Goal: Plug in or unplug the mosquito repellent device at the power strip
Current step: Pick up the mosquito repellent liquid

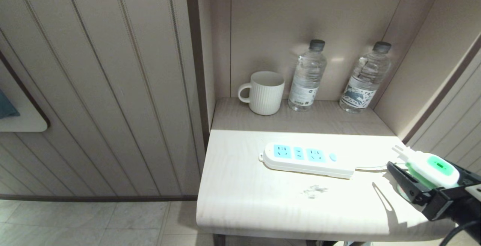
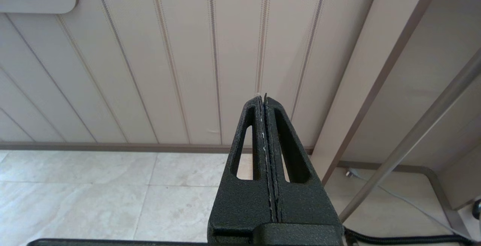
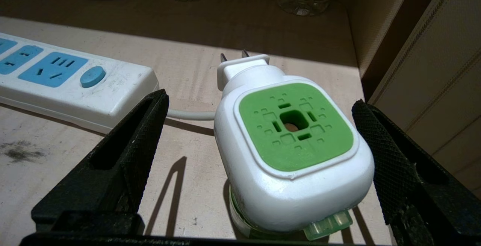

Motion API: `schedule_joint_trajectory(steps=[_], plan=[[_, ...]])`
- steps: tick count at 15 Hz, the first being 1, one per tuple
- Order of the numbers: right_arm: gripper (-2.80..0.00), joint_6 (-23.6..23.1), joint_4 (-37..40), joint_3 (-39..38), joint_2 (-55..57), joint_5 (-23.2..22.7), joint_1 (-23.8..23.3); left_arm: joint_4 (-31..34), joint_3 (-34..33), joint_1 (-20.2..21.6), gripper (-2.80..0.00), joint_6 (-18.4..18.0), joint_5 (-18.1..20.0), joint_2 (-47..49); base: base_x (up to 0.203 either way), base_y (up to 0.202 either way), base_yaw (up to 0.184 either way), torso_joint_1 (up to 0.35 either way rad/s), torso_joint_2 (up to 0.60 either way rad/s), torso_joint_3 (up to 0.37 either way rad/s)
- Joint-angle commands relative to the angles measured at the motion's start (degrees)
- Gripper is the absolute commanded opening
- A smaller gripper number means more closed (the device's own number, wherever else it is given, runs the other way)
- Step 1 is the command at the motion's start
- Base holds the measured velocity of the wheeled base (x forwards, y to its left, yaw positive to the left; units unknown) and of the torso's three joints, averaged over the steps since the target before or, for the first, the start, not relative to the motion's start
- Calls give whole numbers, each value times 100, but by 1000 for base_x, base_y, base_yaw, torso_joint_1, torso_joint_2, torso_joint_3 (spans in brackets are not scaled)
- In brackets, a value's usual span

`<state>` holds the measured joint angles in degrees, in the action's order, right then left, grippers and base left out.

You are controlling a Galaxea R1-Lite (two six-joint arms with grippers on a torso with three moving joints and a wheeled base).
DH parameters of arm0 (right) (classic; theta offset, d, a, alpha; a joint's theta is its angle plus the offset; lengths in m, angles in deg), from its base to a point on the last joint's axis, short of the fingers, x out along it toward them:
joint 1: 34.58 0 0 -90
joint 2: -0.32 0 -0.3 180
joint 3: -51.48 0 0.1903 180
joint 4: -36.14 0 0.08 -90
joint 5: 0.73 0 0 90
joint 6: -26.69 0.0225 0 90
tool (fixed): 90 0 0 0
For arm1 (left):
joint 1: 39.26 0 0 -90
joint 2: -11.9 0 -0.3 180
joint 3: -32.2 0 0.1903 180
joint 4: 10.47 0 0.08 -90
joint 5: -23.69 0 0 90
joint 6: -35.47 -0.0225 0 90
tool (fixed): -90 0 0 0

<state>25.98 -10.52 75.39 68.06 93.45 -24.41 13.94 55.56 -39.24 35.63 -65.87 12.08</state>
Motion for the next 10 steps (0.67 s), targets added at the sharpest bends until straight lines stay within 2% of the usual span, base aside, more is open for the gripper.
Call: schedule_joint_trajectory(steps=[1, 10], plan=[[0, 9, -73, -28, 116, 3, 3, 1, 0, 6, -280, 2, 0, -1, 0, 0, 0, 0, 0, 0], [0, 18, -62, 33, 143, -93, 3, 1, 0, -2, -280, 2, 0, -1, 0, 0, 0, 0, 0, 0]])
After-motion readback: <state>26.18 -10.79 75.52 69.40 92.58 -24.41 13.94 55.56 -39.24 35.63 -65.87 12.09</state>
